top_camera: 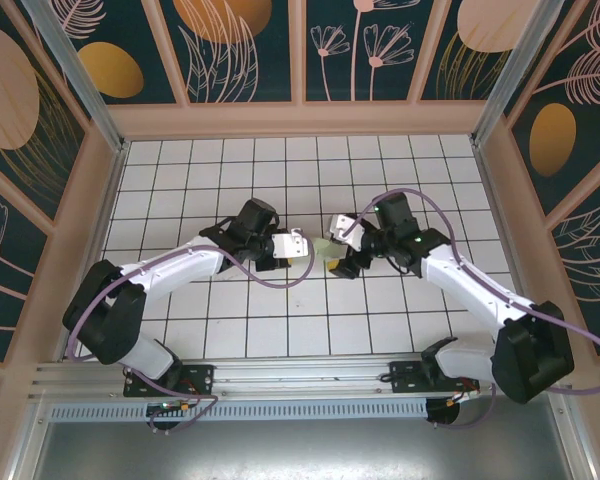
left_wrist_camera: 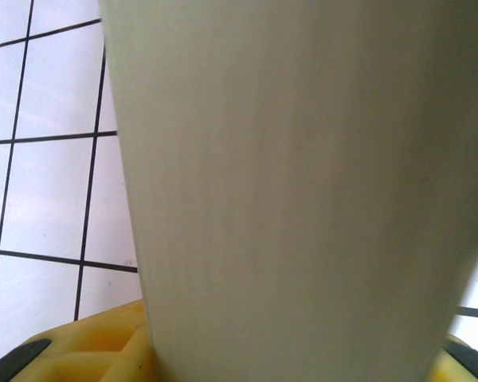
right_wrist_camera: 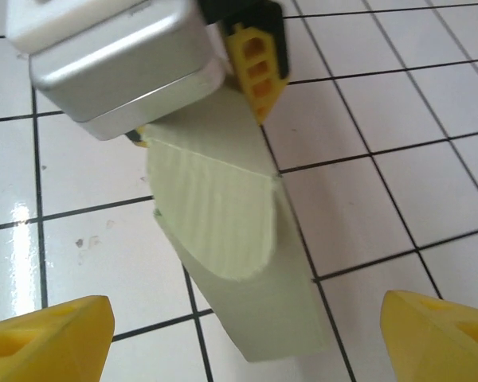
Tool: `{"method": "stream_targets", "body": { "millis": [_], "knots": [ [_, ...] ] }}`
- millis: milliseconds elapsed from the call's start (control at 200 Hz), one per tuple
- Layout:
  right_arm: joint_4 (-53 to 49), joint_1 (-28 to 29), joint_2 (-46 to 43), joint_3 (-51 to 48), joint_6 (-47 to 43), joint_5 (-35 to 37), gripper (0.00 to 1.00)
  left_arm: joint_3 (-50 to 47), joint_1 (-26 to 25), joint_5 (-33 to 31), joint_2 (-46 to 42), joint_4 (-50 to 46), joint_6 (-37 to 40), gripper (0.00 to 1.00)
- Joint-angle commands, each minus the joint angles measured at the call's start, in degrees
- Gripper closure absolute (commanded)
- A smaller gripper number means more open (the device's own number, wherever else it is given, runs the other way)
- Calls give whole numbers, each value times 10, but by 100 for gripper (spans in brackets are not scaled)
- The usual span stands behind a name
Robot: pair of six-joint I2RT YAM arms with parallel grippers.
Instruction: Fold the paper box
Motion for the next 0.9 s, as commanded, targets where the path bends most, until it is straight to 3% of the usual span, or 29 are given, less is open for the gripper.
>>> {"method": "stream_targets", "body": {
  "millis": [0,150,380,661,891],
  "knots": [
    [5,14,24,24,-26,-7,15,24,2,39,-11,-21,6,58],
    [25,14,55,38,-26,-6,26,23,2,49,-16,-19,9,58],
    [23,14,70,45,-35,-13,56,22,2,49,-10,-20,6,56],
    [24,4,55,36,-38,-42,56,19,7,64,-15,-8,2,48],
    [23,-34,25,21,-46,-113,56,-24,38,143,-61,64,-27,32]
  ]
}}
